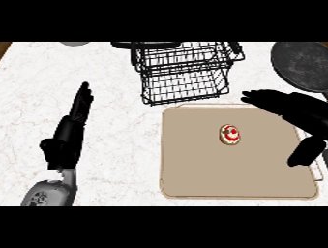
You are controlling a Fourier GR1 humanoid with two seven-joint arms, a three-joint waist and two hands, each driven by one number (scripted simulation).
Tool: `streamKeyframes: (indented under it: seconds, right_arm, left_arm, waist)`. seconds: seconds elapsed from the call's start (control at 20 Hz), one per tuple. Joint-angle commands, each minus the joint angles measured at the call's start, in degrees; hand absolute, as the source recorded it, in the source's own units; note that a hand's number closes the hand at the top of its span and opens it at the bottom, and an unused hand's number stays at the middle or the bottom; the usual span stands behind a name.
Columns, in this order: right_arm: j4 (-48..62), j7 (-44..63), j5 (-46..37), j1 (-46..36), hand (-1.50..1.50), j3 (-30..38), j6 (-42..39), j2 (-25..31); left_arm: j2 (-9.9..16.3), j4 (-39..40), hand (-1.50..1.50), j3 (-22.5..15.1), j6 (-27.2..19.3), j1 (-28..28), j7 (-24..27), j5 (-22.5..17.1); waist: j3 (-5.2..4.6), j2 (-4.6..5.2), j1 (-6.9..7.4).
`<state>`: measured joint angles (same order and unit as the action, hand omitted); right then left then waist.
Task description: Pick the cupcake from the tray and place it in the tiered basket
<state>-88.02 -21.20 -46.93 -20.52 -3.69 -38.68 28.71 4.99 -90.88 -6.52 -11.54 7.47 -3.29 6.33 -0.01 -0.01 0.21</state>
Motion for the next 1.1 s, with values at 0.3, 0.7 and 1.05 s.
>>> streamKeyframes:
  seconds: [0.3,0.7,1.05]
  right_arm:
    - [-1.63,3.12,-2.41,0.56,-1.50,-1.99,-3.58,-4.70]
    - [3.21,0.63,-6.68,0.87,-1.50,-4.14,0.80,-6.00]
    - [3.97,-0.07,-6.57,-0.27,-1.50,-1.96,-1.66,-7.25]
  left_arm:
    - [-1.76,5.00,0.00,1.58,0.60,1.44,3.63,1.11]
    - [0.29,-1.28,0.00,3.68,3.51,0.66,-0.88,-0.54]
    - [-2.24,4.14,0.00,2.73,1.66,-0.47,4.29,2.49]
  waist:
    - [0.00,0.01,-0.14]
    - [0.01,0.01,-0.02]
    - [0.00,0.00,-0.18]
